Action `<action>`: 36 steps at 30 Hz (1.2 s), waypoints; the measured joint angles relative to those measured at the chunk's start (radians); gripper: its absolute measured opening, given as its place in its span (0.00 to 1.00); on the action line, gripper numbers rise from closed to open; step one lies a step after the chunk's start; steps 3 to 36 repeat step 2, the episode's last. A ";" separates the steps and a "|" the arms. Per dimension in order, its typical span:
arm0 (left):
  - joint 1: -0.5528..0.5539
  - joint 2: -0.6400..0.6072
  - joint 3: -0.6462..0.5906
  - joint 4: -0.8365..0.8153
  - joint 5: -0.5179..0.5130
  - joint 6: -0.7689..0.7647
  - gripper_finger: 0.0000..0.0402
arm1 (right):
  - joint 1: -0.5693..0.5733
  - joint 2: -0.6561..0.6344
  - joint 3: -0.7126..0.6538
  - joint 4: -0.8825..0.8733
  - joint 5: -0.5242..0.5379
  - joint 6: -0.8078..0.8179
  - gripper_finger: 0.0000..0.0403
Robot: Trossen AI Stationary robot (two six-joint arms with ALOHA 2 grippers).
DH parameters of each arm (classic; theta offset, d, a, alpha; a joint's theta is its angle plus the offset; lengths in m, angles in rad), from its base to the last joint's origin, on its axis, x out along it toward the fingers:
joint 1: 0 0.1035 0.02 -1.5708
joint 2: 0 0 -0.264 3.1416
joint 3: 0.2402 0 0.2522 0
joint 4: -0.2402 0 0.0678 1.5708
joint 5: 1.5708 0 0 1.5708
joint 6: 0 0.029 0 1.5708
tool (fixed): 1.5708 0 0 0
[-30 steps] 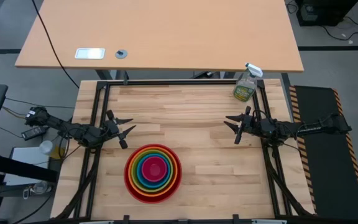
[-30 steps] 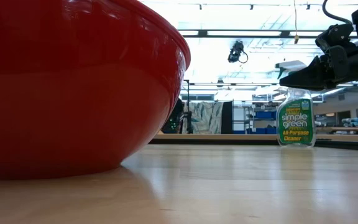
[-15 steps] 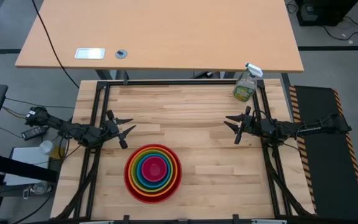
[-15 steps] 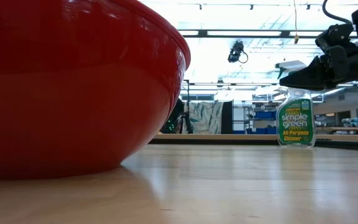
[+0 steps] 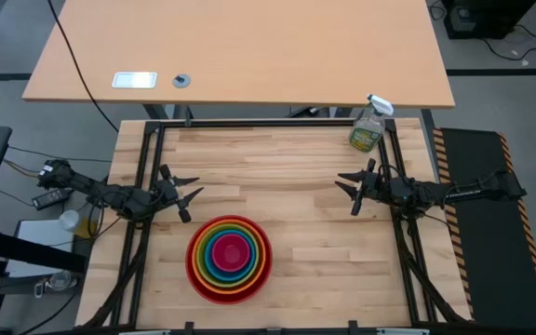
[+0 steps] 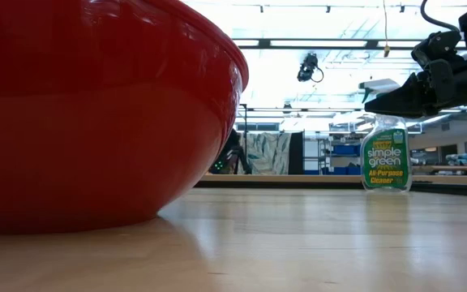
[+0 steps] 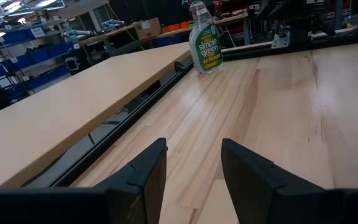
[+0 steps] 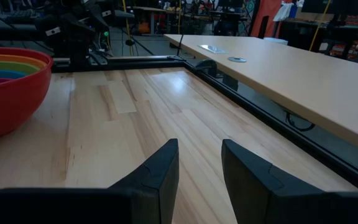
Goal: Nest bowls inside each other
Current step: Return to Home Position
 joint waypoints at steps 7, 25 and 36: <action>0.000 0.000 0.000 0.000 0.000 0.000 0.39 | 0.000 0.000 0.000 0.000 0.000 0.000 0.32; 0.000 0.000 0.000 0.000 0.000 0.000 0.39 | 0.000 0.000 0.000 0.000 0.000 0.000 0.32; 0.000 0.000 0.000 0.000 0.000 0.000 0.39 | 0.000 0.000 0.000 0.000 0.000 0.000 0.32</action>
